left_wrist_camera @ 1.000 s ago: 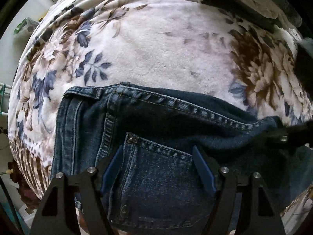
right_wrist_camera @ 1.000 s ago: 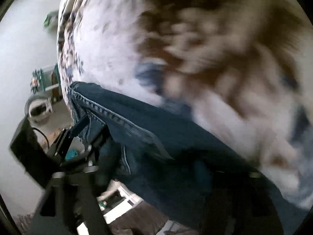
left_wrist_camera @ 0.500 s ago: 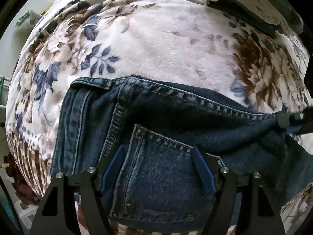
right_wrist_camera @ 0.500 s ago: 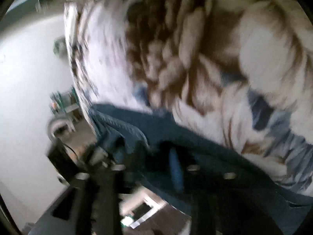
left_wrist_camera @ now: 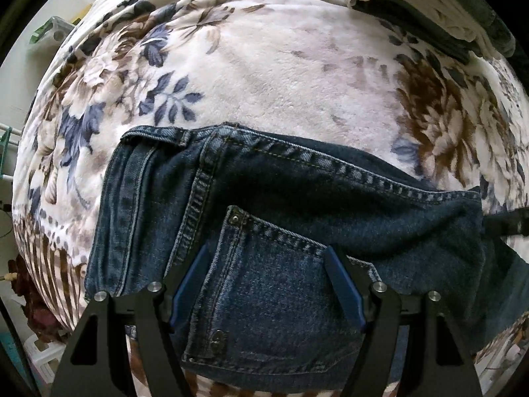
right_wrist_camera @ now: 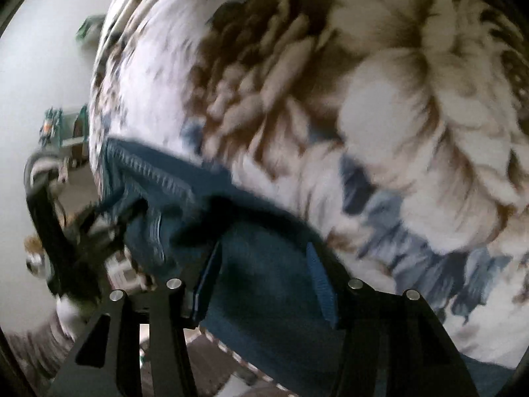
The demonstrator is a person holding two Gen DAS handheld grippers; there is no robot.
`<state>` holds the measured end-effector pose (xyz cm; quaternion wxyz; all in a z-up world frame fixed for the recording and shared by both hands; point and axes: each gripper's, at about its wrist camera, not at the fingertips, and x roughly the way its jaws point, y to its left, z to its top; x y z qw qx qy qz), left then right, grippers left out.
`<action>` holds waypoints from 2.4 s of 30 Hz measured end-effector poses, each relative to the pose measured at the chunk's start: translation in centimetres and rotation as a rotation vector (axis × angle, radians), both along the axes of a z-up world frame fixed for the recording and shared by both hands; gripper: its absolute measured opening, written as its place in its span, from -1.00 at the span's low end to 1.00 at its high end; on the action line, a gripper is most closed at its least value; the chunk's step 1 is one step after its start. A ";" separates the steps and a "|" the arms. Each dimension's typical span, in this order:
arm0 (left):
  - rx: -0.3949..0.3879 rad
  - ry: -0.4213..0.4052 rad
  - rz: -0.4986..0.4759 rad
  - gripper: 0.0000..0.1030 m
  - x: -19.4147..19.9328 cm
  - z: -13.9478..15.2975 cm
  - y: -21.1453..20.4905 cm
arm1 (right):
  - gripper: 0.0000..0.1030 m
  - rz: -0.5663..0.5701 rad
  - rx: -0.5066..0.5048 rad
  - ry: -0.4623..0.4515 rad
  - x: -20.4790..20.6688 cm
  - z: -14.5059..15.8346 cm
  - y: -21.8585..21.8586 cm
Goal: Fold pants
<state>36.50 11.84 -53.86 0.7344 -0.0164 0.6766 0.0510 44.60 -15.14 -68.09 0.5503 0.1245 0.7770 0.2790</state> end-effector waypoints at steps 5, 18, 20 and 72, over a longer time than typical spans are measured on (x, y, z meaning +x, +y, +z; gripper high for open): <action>0.011 0.001 -0.011 0.37 0.0 -0.1 -0.4 | -0.91 0.164 -0.116 -0.144 -2.0 0.7 2.3; 0.015 0.007 -0.008 0.37 0.1 -0.2 -0.3 | -0.21 0.209 0.125 -0.035 -3.3 3.5 1.0; 0.017 0.006 -0.012 0.37 0.1 -0.2 -0.4 | 0.43 0.121 0.179 0.002 -1.7 2.4 1.1; 0.007 -0.004 -0.062 0.39 3.8 0.5 -5.2 | -0.90 -0.226 -0.148 -0.083 -0.3 0.9 -7.8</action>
